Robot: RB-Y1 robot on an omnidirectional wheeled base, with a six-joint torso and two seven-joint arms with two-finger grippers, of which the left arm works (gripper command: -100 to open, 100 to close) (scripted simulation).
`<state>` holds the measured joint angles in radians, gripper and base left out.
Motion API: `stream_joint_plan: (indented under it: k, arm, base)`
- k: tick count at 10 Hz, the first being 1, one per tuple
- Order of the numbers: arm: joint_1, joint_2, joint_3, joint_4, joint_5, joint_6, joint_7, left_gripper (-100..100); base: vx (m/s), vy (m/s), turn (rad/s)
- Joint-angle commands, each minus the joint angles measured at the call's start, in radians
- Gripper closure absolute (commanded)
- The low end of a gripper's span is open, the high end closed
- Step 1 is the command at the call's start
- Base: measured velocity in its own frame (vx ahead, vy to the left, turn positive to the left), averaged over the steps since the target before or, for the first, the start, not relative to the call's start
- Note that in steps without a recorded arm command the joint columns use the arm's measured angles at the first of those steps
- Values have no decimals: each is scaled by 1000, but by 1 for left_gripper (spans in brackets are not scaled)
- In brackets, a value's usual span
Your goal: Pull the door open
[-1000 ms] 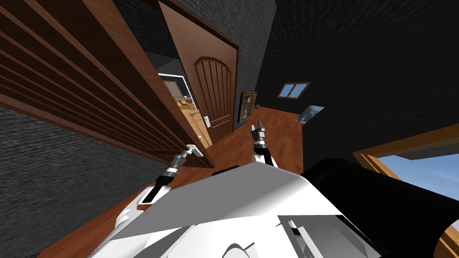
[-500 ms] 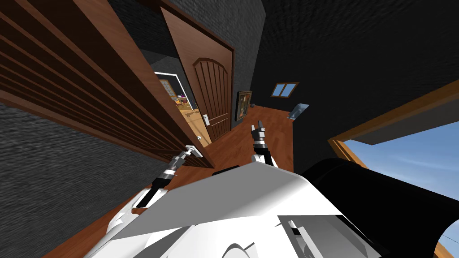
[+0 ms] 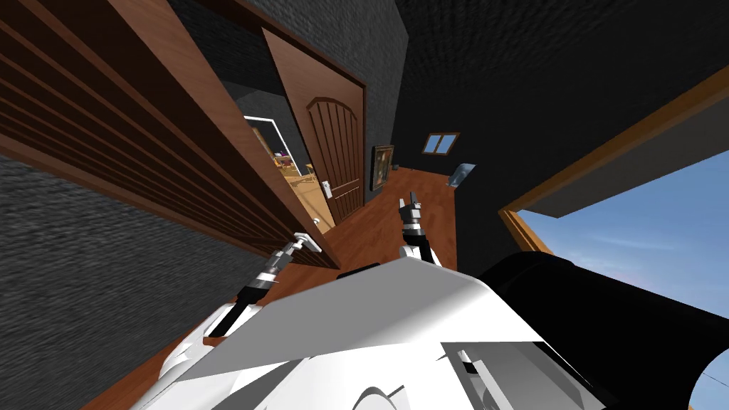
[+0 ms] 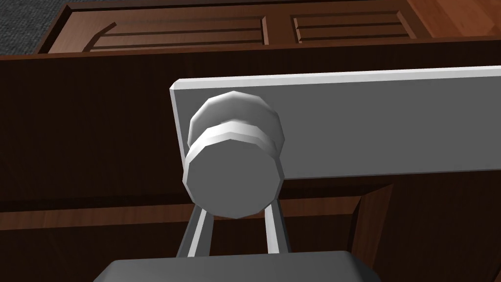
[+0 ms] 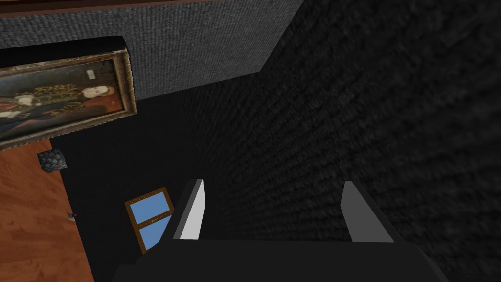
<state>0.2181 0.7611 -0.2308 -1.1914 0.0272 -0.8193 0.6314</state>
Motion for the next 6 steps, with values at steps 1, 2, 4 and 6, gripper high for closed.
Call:
stream_joint_plan:
  k: [1, 2, 4, 6]
  arm:
    - [1, 4, -10, 5, -4, -24, 7, 100]
    - [0, 6, -12, 8, -5, -31, 9, 100]
    - [0, 12, -19, 18, -8, -51, 15, 100]
    - [0, 20, -28, 31, -12, -78, 24, 100]
  base:
    - [-221, 100, -209]
    - [-201, 114, -119]
    - [-132, 114, -99]
    - [-192, 132, -159]
